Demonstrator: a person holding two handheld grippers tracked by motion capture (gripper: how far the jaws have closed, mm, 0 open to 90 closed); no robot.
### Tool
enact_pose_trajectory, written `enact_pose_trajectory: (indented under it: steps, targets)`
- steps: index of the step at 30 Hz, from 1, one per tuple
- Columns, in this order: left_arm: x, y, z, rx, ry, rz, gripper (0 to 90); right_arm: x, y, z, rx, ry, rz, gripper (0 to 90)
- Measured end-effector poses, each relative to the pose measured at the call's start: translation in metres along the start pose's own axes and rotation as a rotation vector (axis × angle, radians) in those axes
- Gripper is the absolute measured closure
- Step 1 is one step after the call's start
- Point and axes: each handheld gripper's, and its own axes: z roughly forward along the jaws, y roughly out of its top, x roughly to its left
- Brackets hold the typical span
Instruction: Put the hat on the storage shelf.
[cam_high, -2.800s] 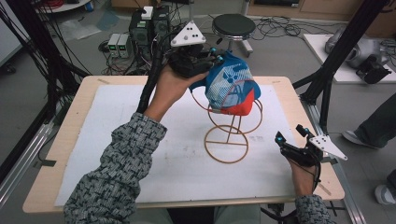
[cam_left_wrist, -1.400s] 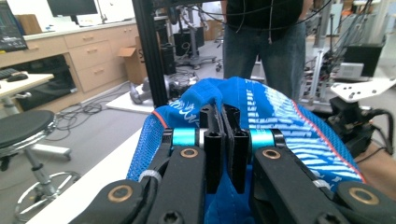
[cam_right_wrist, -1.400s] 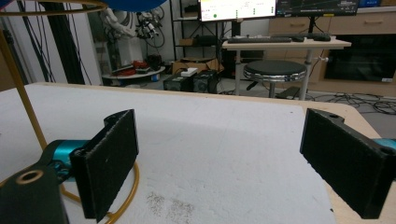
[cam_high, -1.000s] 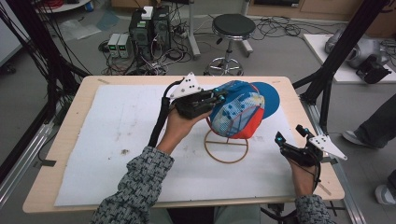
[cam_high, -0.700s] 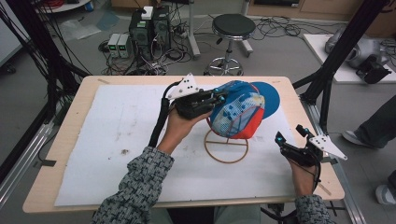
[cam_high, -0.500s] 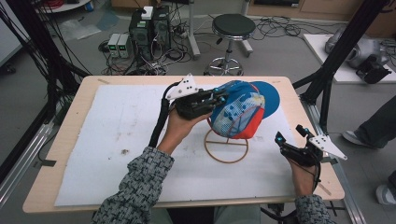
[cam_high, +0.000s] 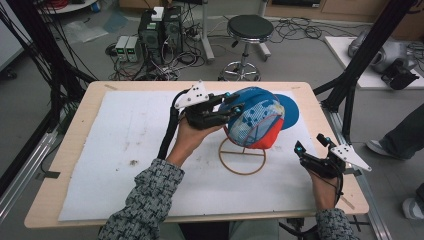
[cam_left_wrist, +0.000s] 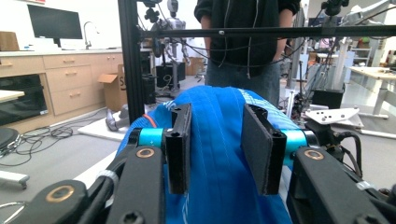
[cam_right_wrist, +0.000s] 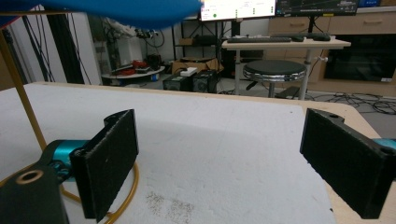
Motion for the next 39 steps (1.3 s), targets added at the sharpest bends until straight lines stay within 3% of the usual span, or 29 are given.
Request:
enact_pose_trajectory:
  steps: [11,20,25,29,32,39]
  targets:
    - [-0.001,0.001,-0.008,-0.016,0.007,0.004,59.8,-0.001,0.0,0.0,0.001,-0.001,-0.002,10.7]
    - [0.005,0.003,-0.038,-0.027,0.072,0.014,58.6,0.0,0.0,0.0,0.0,-0.001,-0.003,10.8]
    - [0.009,0.005,-0.061,-0.022,0.127,0.03,55.8,0.0,0.0,0.0,0.001,-0.003,-0.005,10.8]
    - [0.013,0.003,-0.091,-0.021,0.209,0.029,50.5,0.0,0.0,0.0,0.003,-0.004,-0.001,10.7]
    - [0.015,0.003,-0.104,-0.018,0.242,0.032,49.2,0.0,0.0,0.0,0.0,-0.006,-0.004,10.7]
    - [0.014,-0.004,-0.149,-0.018,0.349,0.008,43.3,0.001,0.0,-0.001,-0.001,-0.008,-0.002,10.7]
